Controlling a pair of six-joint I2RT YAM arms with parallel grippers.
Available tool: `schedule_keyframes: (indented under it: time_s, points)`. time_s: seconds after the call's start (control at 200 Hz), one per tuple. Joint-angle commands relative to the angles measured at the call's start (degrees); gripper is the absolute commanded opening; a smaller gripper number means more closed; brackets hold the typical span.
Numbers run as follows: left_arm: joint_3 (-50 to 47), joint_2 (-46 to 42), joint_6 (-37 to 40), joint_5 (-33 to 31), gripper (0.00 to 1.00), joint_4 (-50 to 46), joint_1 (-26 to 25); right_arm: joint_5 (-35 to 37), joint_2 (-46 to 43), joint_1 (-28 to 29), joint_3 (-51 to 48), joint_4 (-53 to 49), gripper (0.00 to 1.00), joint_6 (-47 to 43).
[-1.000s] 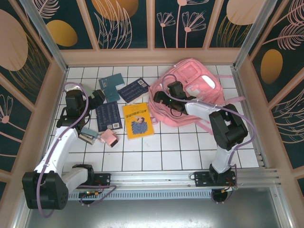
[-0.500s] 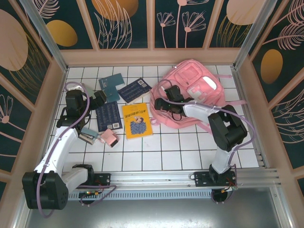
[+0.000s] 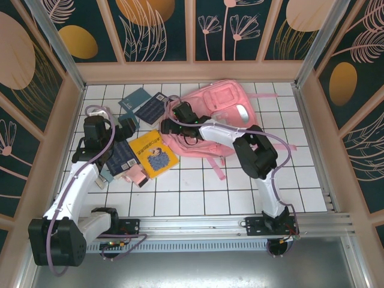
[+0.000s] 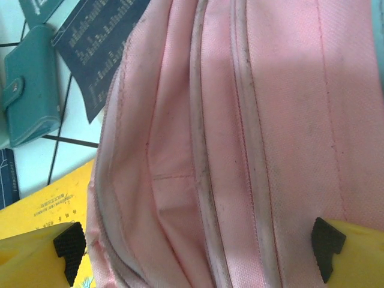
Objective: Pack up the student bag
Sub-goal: Move the student bag to the top-center of the table, then open the student bag at the top-center of the table.
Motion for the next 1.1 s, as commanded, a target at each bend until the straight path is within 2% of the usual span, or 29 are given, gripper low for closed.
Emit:
schedule_keyframes:
  time_s: [0.0,0.12,0.195,0.285,0.375,0.49,0.575,0.63,0.73,0.8,0.886,0.921,1.096]
  points:
    - [-1.02,-0.95,0.92,1.92,0.94,-1.05,-0.24,-1.70,-1.50,0.26,2.26,-6.60,0.99,-0.68]
    - [-2.36,-0.81,-3.35,4.76,0.88,1.07,-0.96,3.79,-8.75,-0.65,-1.71,-6.67,0.99,-1.74]
    - [-3.18,-0.60,-6.54,4.82,0.85,2.74,-3.54,6.22,-14.10,-1.63,-7.12,-5.06,0.99,-1.77]
    - [-3.68,-0.14,-9.54,1.19,0.84,3.95,-9.64,6.16,-19.97,-3.33,-13.40,-5.04,0.99,-0.59]
    - [-4.46,1.46,-13.30,-0.43,0.78,6.02,-15.13,6.33,-25.84,-5.20,-19.96,-6.33,0.98,3.11]
    - [-4.40,4.52,-17.16,-4.20,0.75,7.79,-23.01,7.85,-33.75,-6.14,-28.90,-6.33,0.98,7.23]
    - [-4.20,6.76,-19.14,-6.62,0.74,10.04,-28.77,8.75,-39.07,-6.45,-35.28,-6.25,0.92,10.29]
    - [-3.75,8.55,-20.27,-8.26,0.72,11.30,-32.17,7.72,-42.03,-7.20,-38.69,-6.18,0.83,12.10]
    - [-2.09,12.73,-21.76,-11.31,0.70,12.98,-38.20,6.30,-47.12,-9.46,-44.94,-6.26,0.79,16.92]
    - [-0.68,16.40,-22.39,-12.42,0.69,15.11,-41.96,5.92,-50.45,-11.16,-49.09,-5.90,0.72,20.15]
    - [1.81,21.28,-22.08,-14.23,0.66,17.66,-46.60,3.50,-53.48,-12.99,-53.21,-3.76,0.69,22.25]
    - [2.99,23.47,-22.03,-14.48,0.65,18.77,-48.23,2.08,-54.42,-15.67,-54.77,-2.73,0.68,22.85]
    - [9.86,34.47,-21.37,-13.39,0.58,21.76,-54.57,-4.91,-55.60,-21.86,-59.91,3.76,0.63,24.65]
